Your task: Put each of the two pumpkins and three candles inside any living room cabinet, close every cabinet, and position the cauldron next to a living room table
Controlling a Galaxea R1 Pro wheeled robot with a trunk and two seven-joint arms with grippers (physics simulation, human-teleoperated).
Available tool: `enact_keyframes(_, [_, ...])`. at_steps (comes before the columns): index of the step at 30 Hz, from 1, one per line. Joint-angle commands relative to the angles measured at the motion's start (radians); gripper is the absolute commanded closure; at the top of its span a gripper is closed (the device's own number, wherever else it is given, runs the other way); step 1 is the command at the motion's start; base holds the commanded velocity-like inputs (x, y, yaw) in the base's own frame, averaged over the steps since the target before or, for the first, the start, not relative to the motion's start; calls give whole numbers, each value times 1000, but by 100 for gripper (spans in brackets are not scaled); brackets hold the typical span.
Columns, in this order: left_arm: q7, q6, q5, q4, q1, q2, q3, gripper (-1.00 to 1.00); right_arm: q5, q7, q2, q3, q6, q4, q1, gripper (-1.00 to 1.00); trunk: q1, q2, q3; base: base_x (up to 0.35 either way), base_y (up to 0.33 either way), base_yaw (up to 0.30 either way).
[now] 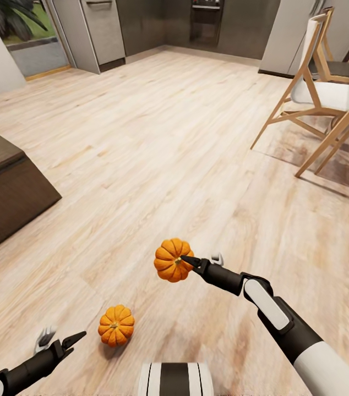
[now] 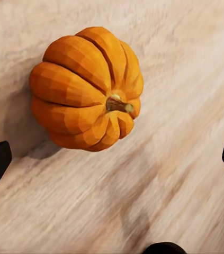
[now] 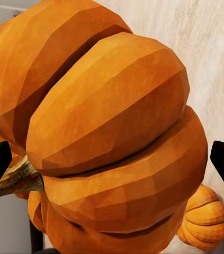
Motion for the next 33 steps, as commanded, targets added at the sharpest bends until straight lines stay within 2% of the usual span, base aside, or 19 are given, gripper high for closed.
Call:
enact_keyframes(1, [-2,2,4,0,0,1,-3,-100,-7,2,0,2,3,-2,-1,100,0,-1,-5,0,0,0])
enact_keyframes(8, [-186,-39,-88,0,-7,2,-16,-100,-7,8,-3,3,5,-18,-1,100,3,-2,-32,0,0,0])
enact_keyframes(14, [-208,-42,-98,0,-12,0,-14,-100,-7,13,-2,3,4,-18,-1,100,6,-4,-55,0,0,0])
enact_keyframes(20, [-213,-41,-87,0,-11,3,1,-100,-6,18,-2,4,-5,-55,1,100,9,-5,-78,0,0,0])
enact_keyframes(27, [-219,-31,-83,0,-13,13,51,-100,-14,20,-1,5,-10,-78,2,100,12,-7,-105,0,0,0])
enact_keyframes(28, [-233,-26,-83,-1,-22,18,72,-100,-17,19,-1,4,-10,-78,2,100,12,-7,-109,0,0,0])
enact_keyframes(33, [-295,30,-85,0,-52,30,127,-100,-20,65,-2,1,-12,-76,3,100,15,-8,-128,0,0,0])
